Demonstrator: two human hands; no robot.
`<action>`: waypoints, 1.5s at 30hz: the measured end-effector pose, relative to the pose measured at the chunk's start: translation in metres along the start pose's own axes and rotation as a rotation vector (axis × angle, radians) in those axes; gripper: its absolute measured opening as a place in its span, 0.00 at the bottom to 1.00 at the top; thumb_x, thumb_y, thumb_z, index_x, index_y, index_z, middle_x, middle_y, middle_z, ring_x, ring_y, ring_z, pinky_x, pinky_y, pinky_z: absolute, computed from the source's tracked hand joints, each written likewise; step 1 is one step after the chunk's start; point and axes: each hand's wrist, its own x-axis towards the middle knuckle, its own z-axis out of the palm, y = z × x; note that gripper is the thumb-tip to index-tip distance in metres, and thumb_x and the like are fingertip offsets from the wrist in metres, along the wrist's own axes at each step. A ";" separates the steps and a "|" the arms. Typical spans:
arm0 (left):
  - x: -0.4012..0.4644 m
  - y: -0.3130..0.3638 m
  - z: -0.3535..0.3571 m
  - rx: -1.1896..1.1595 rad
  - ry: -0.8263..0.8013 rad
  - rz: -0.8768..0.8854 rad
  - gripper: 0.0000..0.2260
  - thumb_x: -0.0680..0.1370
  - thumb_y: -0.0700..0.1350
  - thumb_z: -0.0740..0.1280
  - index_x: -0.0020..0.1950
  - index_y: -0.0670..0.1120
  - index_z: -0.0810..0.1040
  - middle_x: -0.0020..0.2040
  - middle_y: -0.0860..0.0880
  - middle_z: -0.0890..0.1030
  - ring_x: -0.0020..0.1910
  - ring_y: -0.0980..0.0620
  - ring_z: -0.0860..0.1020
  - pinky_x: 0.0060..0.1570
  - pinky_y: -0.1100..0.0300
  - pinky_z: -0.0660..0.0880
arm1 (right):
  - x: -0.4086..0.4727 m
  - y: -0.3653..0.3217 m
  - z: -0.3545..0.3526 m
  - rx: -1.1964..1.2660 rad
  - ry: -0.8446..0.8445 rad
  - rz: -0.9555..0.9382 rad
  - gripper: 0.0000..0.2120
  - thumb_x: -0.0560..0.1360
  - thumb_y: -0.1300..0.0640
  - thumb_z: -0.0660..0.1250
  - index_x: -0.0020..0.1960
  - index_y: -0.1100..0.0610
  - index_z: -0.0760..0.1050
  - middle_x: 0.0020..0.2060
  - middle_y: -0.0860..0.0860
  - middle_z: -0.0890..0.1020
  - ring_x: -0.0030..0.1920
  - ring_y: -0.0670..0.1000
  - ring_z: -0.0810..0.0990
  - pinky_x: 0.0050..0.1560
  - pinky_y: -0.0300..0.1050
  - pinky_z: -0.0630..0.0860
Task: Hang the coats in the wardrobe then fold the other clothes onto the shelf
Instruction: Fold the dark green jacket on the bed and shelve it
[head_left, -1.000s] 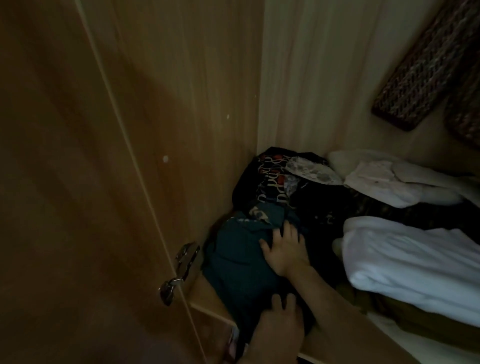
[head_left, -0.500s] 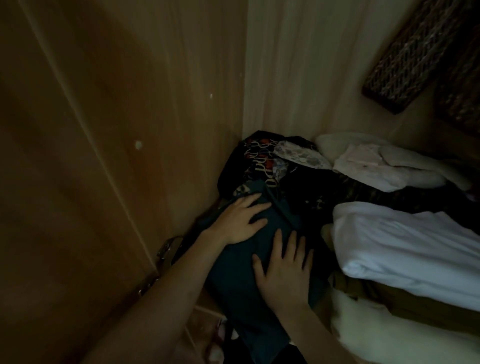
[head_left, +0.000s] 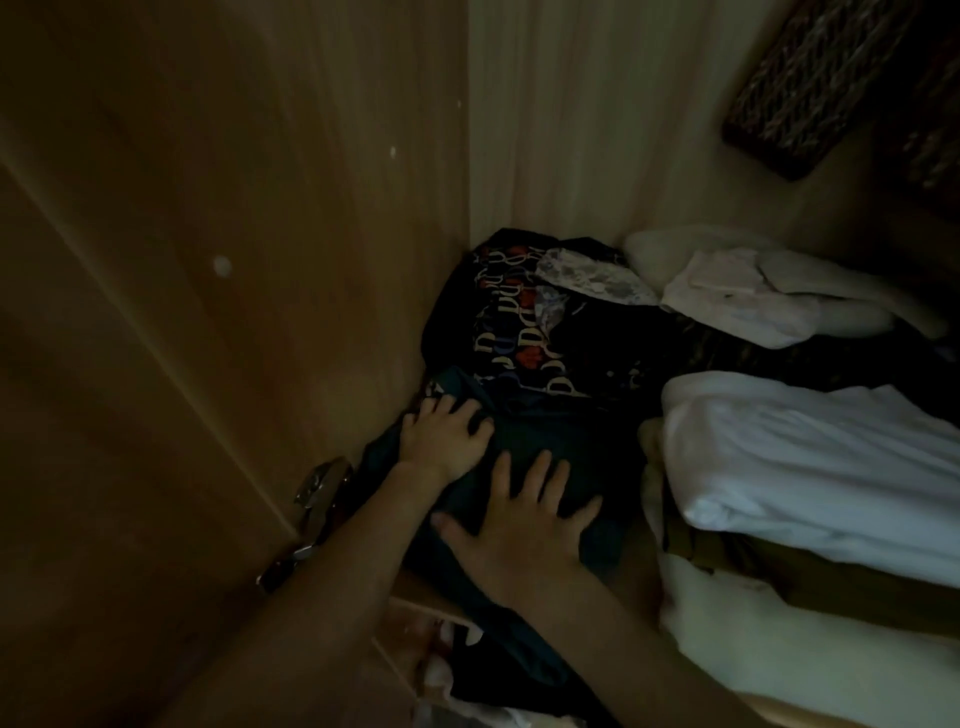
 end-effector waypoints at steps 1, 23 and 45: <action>-0.007 0.000 0.001 0.025 0.007 -0.029 0.22 0.80 0.60 0.48 0.72 0.56 0.64 0.73 0.48 0.66 0.71 0.44 0.60 0.66 0.44 0.59 | -0.004 0.002 0.007 -0.023 -0.057 -0.035 0.50 0.69 0.22 0.43 0.77 0.53 0.30 0.75 0.63 0.33 0.74 0.67 0.33 0.65 0.76 0.39; 0.024 0.015 -0.016 -0.630 -0.231 0.102 0.20 0.83 0.58 0.52 0.67 0.53 0.76 0.69 0.53 0.72 0.68 0.52 0.68 0.66 0.59 0.63 | 0.028 0.051 0.039 0.351 0.388 0.102 0.34 0.74 0.36 0.39 0.78 0.44 0.54 0.79 0.51 0.52 0.78 0.50 0.48 0.71 0.69 0.44; -0.097 -0.018 0.027 -0.007 0.179 0.105 0.31 0.75 0.69 0.39 0.78 0.64 0.49 0.80 0.58 0.49 0.79 0.52 0.44 0.76 0.46 0.46 | -0.004 0.031 0.045 0.222 0.276 0.059 0.37 0.72 0.33 0.36 0.79 0.46 0.48 0.79 0.53 0.48 0.77 0.62 0.46 0.68 0.74 0.47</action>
